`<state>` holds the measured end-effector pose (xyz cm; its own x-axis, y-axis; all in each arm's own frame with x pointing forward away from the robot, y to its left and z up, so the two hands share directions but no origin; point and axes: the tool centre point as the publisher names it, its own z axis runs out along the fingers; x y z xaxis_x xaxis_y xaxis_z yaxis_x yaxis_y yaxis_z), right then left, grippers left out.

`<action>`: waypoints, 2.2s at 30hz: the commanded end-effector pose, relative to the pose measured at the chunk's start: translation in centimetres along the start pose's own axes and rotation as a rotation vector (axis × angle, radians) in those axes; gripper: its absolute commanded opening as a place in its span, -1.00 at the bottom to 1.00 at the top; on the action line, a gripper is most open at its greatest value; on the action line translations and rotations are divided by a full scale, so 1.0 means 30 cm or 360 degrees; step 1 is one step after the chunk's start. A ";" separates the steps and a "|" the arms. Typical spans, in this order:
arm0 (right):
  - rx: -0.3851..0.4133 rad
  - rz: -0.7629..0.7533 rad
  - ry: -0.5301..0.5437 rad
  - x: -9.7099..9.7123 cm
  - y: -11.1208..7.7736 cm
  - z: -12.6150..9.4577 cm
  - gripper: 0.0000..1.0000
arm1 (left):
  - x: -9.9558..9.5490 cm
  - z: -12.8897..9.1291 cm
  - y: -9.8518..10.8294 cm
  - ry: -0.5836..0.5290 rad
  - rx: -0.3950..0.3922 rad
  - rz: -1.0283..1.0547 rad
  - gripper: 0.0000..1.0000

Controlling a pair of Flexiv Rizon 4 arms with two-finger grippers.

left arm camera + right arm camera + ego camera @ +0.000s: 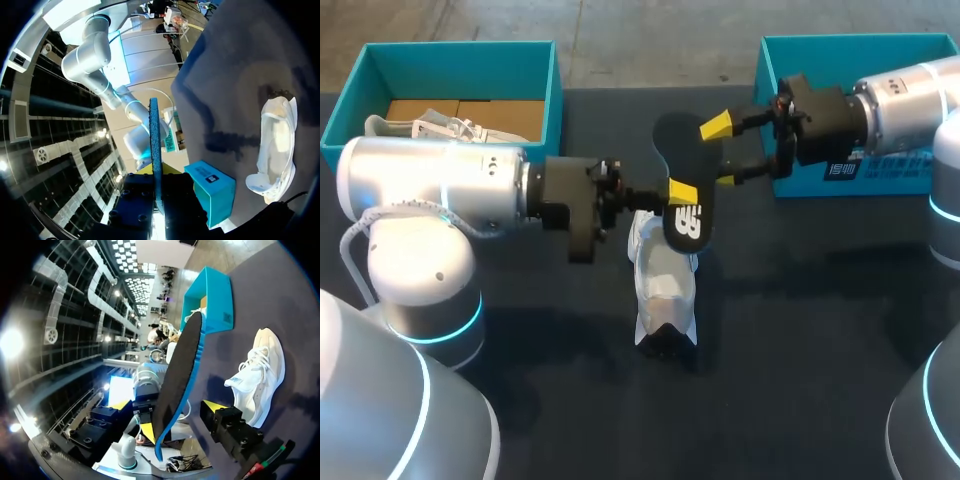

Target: Take the shoe out of the shoebox, open the shoe tongue, remove and reinsert the insole, then place the shoe into the shoebox

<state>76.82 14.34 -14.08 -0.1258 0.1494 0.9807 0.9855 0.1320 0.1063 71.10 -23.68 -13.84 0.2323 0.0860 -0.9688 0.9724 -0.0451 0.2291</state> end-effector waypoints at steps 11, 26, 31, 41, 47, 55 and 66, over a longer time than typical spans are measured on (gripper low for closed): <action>0.0023 0.0031 -0.0027 -0.009 -0.034 -0.011 0.70 | 0.000 -0.029 0.010 0.0003 0.0205 0.0073 -1.00; 0.0034 0.0012 0.0008 -0.008 -0.054 0.034 0.40 | 0.012 -0.017 0.020 0.0028 0.0306 0.0140 -1.00; 0.0041 0.0010 0.0023 -0.012 -0.051 0.055 0.21 | 0.010 0.002 0.017 0.0015 0.0319 0.0142 -1.00; -0.0025 -0.0002 0.0004 -0.006 -0.051 0.043 -0.05 | 0.016 0.013 -0.002 -0.0004 0.0327 0.0128 -1.00; -0.0036 0.0000 0.0001 -0.006 -0.054 0.037 -0.07 | 0.024 0.002 -0.012 0.0000 0.0314 0.0113 -1.00; -0.0043 -0.0004 -0.0006 -0.007 -0.048 0.029 -0.62 | 0.029 -0.007 -0.019 0.0011 0.0316 0.0100 -1.00; -0.0047 0.0002 -0.0022 -0.013 -0.045 0.028 -1.00 | 0.038 -0.014 -0.029 0.0040 0.0316 0.0065 -0.07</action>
<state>75.48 14.89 -14.64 -0.1270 0.1599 0.9789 0.9883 0.1043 0.1112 70.80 -23.42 -15.15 0.2716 0.0993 -0.9573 0.9390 -0.2452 0.2410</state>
